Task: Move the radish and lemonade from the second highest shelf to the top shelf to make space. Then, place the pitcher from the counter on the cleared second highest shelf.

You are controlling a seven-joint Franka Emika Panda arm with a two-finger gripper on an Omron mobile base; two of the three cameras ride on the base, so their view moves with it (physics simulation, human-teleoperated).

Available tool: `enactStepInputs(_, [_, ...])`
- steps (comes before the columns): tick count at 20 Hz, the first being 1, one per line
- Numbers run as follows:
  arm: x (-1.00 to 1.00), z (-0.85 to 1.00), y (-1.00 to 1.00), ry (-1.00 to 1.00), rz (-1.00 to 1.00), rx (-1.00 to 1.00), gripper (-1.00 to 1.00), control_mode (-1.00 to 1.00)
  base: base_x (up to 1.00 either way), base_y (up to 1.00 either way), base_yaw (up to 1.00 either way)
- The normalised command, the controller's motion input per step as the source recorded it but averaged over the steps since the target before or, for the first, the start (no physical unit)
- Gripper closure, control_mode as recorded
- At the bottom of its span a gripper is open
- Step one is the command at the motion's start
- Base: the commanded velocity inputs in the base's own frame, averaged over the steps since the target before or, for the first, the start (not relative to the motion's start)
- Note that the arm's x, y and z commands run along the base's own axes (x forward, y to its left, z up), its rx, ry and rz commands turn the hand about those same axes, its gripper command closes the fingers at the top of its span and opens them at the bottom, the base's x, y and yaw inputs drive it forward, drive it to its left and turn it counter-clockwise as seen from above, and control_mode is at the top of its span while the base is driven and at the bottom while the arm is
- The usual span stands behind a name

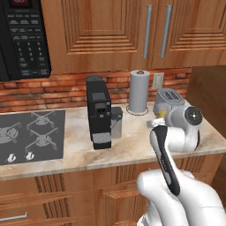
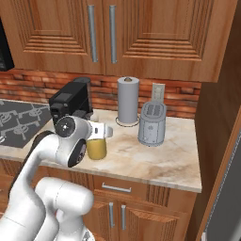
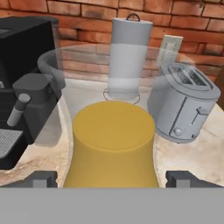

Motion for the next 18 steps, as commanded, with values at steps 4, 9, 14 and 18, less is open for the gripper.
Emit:
enactStepInputs(4, [-0.99, 0.88, -0.01, 0.02, -0.01, -0.06, 1.00, -1.00, 0.00, 0.00, 0.00])
enactStepInputs(9, [-0.65, 0.97, 0.00, 0.00, 0.00, -0.01, 1.00, -1.00, 0.00, 0.00, 0.00])
enactStepInputs(14, [-0.48, 0.60, 0.01, 0.00, 0.01, 0.00, 1.00, -1.00, 0.00, 0.00, 0.00])
enactStepInputs(18, [-0.42, 0.00, 0.21, 0.03, 0.06, -0.01, 1.00, -1.00, 0.00, 0.00, 0.00])
